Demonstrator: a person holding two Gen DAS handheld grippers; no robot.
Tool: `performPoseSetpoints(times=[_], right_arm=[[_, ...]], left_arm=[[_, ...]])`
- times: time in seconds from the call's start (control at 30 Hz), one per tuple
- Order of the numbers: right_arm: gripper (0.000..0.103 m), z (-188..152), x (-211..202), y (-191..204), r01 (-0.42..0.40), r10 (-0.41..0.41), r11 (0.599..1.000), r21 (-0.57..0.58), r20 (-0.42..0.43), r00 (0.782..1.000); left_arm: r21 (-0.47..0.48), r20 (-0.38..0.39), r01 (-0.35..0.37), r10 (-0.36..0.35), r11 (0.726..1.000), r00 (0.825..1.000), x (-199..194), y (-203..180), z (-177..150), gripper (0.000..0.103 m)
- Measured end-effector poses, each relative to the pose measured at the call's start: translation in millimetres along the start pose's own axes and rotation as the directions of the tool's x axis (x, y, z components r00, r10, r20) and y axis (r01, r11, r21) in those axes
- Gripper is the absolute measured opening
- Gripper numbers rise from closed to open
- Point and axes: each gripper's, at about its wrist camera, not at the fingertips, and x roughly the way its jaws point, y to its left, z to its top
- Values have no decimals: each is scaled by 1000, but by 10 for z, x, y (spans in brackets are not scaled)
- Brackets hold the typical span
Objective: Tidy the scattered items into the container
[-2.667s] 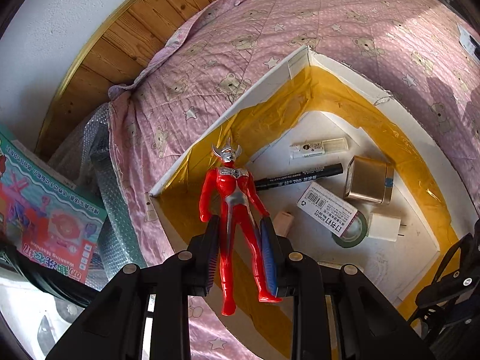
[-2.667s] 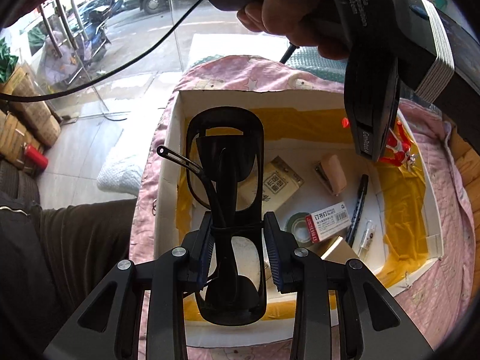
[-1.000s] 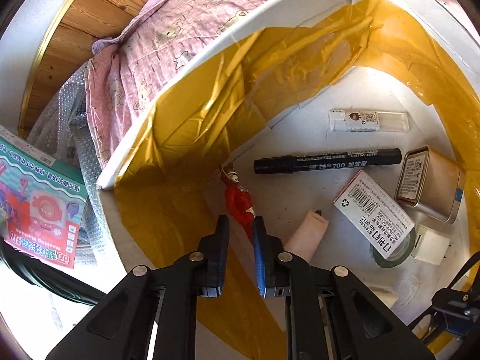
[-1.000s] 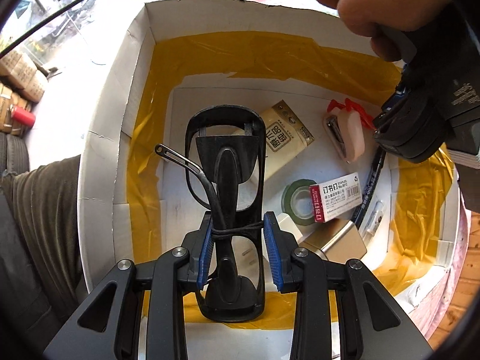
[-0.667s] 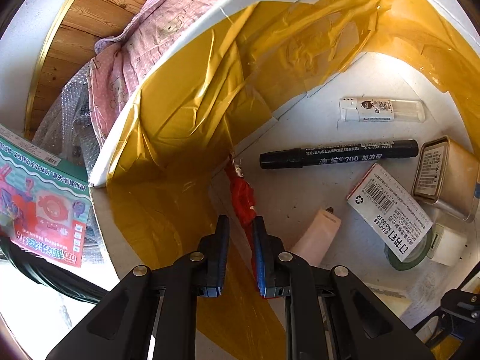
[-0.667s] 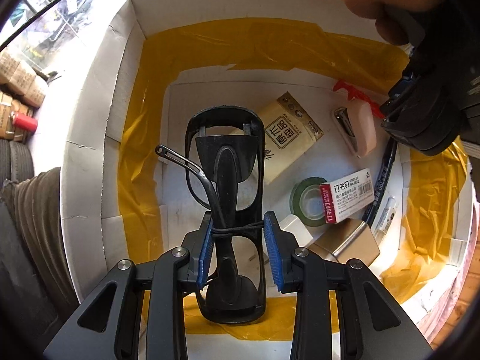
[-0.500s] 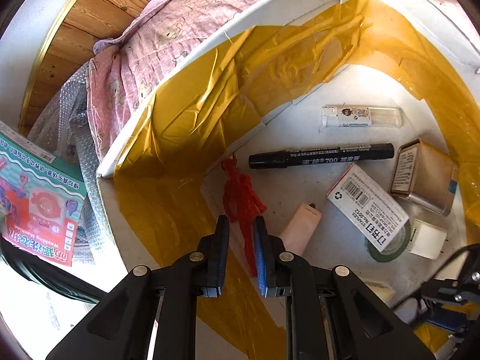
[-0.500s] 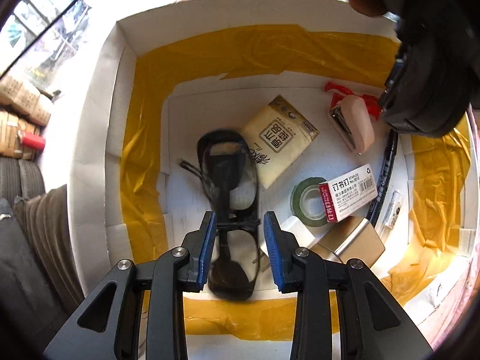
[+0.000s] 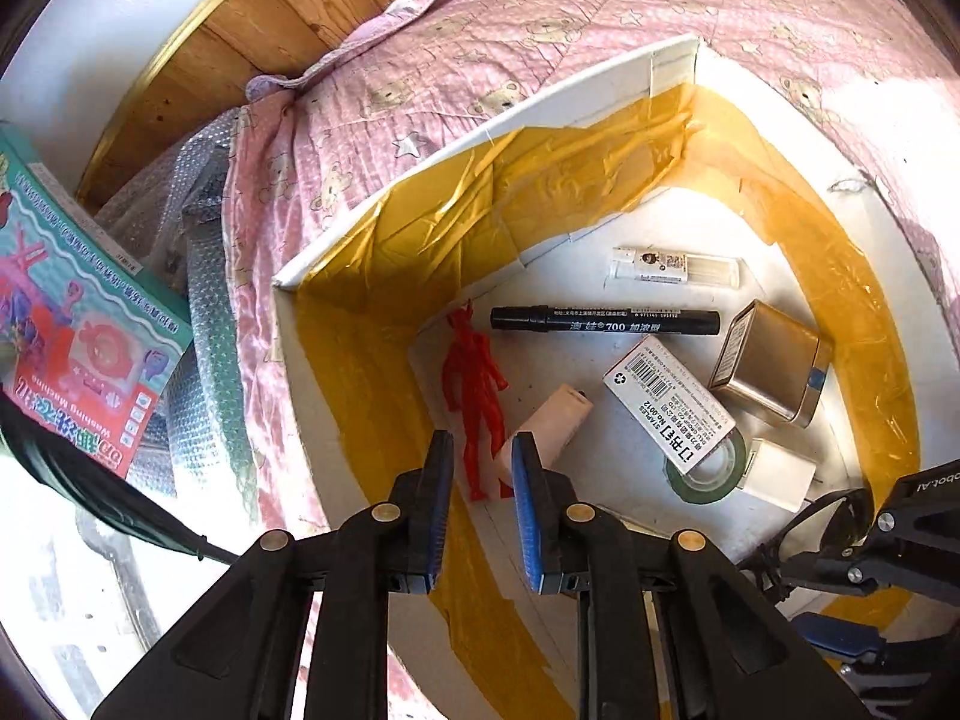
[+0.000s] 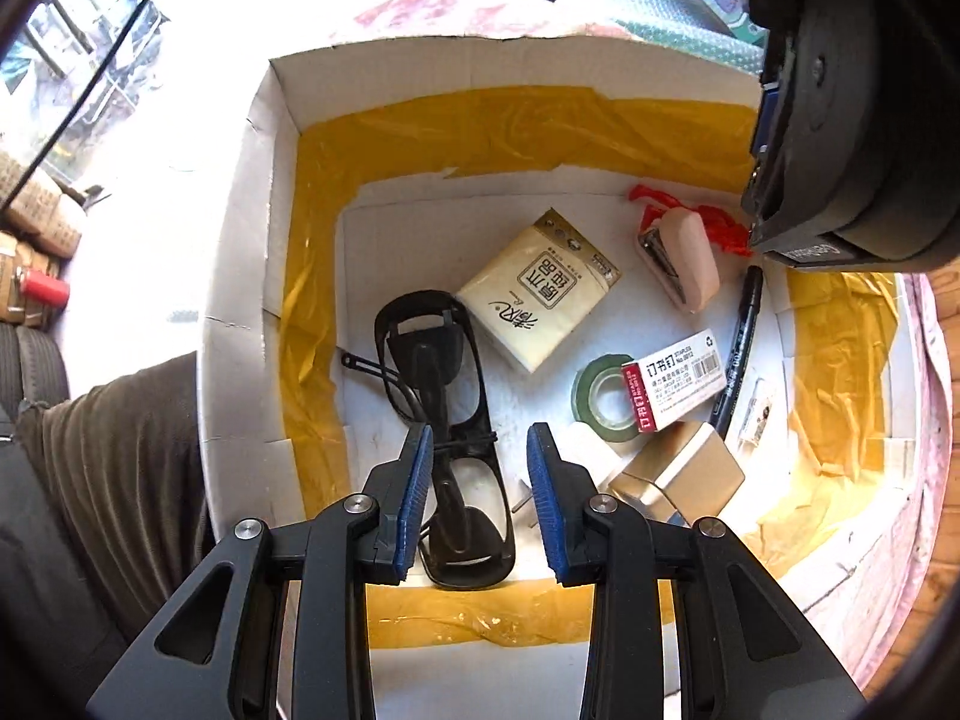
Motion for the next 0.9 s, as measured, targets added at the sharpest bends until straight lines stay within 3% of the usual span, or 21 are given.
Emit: performPoseSetpoints(times=[0.13,0.23,0.37,0.5,0.6,0.9], right_arm=[[35,-143,-331,104,39,-38,999,-12,89,995],[35,-311,-573,474,93,-91,996,-4,156,984],[46,-397,-759,386,159,-163,987,35,229,960],[50,-595,-887,315,256,-276,959,120,217,936],[54,-674,-857,147,283,-320,937,206,171,932],[54,-549,-706,-80,227,-276,918,325,111,955]], left_arm=[[-55,62,6,-3,998,998,-172,145,-10,24],[-113,107,30,-17,993,994,-314,293,-15,24],[-193,163,44,-12,980,987,-671,315,-149,26],[-280,200,56,1,958,980,-947,320,-379,28],[-356,233,88,-3,930,972,-1154,304,-590,29],[-457,355,156,20,876,935,-1814,-159,-1149,40]])
